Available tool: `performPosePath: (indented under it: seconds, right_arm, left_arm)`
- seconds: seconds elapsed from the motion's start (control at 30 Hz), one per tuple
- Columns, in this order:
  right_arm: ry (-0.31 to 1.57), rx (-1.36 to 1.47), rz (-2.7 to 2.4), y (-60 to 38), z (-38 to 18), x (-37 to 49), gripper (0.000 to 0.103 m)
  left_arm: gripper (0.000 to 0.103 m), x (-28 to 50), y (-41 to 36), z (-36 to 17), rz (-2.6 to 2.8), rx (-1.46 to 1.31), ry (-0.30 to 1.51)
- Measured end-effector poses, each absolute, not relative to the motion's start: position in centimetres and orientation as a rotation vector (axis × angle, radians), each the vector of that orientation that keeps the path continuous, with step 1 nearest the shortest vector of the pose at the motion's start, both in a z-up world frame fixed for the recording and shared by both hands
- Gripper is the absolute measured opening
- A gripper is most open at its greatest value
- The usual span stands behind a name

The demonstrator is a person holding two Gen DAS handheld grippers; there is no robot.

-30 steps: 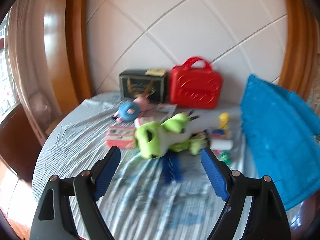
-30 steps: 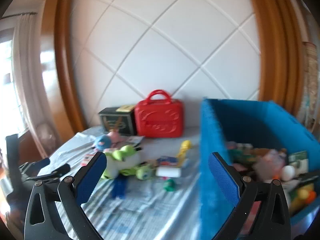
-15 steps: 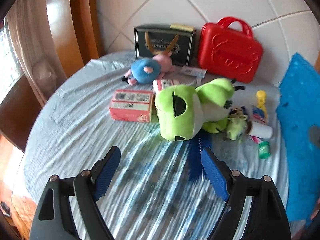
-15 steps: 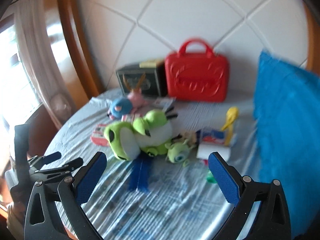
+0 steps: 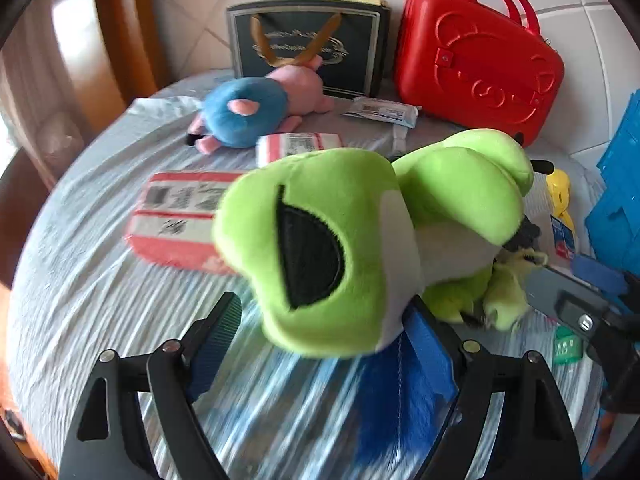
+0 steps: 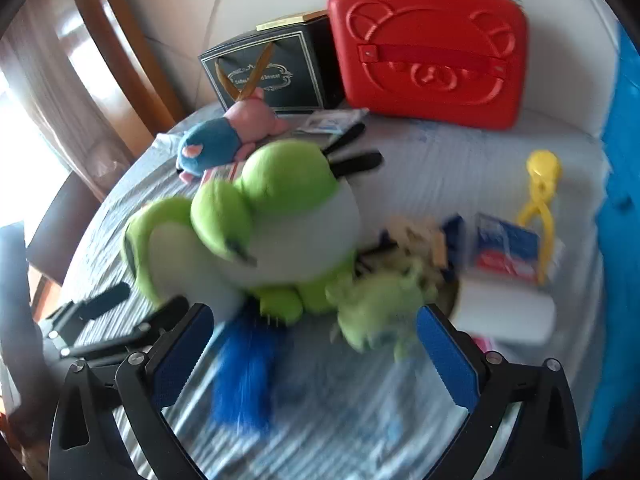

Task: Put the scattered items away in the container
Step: 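Grasp the green frog plush with the right tool while the left tool also grips it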

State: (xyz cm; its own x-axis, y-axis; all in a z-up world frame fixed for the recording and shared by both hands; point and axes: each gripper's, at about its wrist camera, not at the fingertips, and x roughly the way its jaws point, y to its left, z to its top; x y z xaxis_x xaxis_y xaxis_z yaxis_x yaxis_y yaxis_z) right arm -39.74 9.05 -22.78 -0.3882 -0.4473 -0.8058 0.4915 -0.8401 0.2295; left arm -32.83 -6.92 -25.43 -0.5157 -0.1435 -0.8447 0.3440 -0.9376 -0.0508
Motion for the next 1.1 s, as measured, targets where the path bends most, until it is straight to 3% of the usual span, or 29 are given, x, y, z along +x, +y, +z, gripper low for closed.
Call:
performPosePath:
  seconds: [0.07, 0.2, 0.3, 0.67, 0.83, 0.97, 1.1]
  right_arm:
    - [0.073, 1.276, -2.224, 8.0, -23.5, -41.2, 0.103]
    - [0.099, 1.301, -2.193, 6.1, -25.4, -43.8, 0.103]
    - [0.058, 1.329, -2.152, 5.1, -26.9, -45.9, 0.103]
    - [-0.03, 1.355, -2.037, 3.9, -29.5, -48.4, 0.103]
    - [0.005, 1.316, -2.054, 3.5, -29.2, -48.3, 0.103]
    - [0.026, 1.315, -2.038, 2.3, -29.6, -48.3, 0.103]
    - [0.051, 1.261, -2.086, 2.1, -28.2, -47.0, 0.092]
  left_arm:
    - [0.094, -34.4, -7.3, -26.1, -2.5, 1.381, 0.282]
    - [0.102, -36.1, -8.3, -26.5, -2.52, 1.35, 0.211]
    - [0.103, -36.9, -9.1, -26.6, -2.523, 1.333, 0.173]
    - [0.103, -38.5, -9.9, -28.3, -2.564, 1.345, 0.291]
    - [0.102, -38.5, -10.0, -28.5, -2.581, 1.332, 0.299]
    - [0.089, -38.3, -9.2, -28.2, -2.618, 1.312, 0.229]
    - [0.081, -37.5, -9.0, -27.2, -2.646, 1.274, 0.234]
